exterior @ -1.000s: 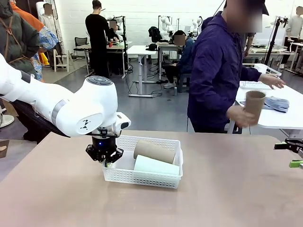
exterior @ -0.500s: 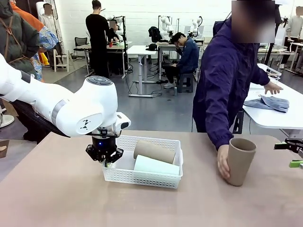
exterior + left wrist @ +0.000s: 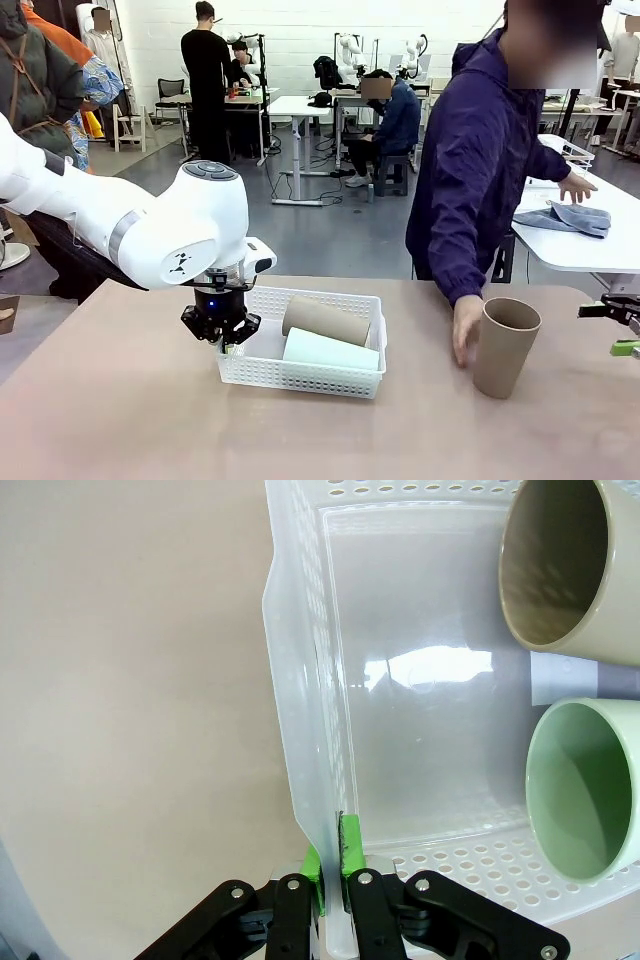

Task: Clean and organize the cups into the basket.
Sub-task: Pick up the Reusable plastic cup from the right side of the table and stack it inside the Organizing basket in the center of the table.

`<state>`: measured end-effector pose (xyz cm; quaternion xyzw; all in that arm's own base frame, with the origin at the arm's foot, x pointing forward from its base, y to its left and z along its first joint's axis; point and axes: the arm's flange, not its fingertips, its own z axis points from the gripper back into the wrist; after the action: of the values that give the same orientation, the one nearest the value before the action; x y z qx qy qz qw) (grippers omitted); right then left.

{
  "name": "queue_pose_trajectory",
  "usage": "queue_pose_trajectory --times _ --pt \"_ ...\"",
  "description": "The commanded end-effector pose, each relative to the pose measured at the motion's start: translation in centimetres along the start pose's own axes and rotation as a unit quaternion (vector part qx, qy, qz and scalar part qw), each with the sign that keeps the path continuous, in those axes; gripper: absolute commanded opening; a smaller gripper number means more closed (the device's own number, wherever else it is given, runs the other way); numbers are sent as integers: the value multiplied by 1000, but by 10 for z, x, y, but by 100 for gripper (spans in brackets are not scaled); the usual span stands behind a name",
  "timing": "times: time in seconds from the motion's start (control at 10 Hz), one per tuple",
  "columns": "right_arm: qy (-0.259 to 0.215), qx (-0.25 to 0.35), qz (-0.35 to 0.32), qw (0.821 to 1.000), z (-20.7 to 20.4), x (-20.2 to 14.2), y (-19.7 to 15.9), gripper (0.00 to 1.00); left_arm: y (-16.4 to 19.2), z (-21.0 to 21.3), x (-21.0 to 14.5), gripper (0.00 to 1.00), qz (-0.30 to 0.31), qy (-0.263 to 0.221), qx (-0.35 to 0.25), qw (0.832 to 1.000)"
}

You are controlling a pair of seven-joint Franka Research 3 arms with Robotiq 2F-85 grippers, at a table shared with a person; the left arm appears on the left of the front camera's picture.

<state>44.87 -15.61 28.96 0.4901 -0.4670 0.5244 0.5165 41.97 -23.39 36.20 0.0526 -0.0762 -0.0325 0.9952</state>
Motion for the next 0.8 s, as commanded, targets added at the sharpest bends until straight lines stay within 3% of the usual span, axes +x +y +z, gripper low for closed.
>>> queue_pose_trajectory --times 0.0,0.7 --pt "32 17 -7 999 -13 -16 -8 100 0 -2 -1 0 -7 0 4 1000" --pt "41 16 5 999 -73 -35 -25 100 0 -2 -1 0 -7 0 4 1000"
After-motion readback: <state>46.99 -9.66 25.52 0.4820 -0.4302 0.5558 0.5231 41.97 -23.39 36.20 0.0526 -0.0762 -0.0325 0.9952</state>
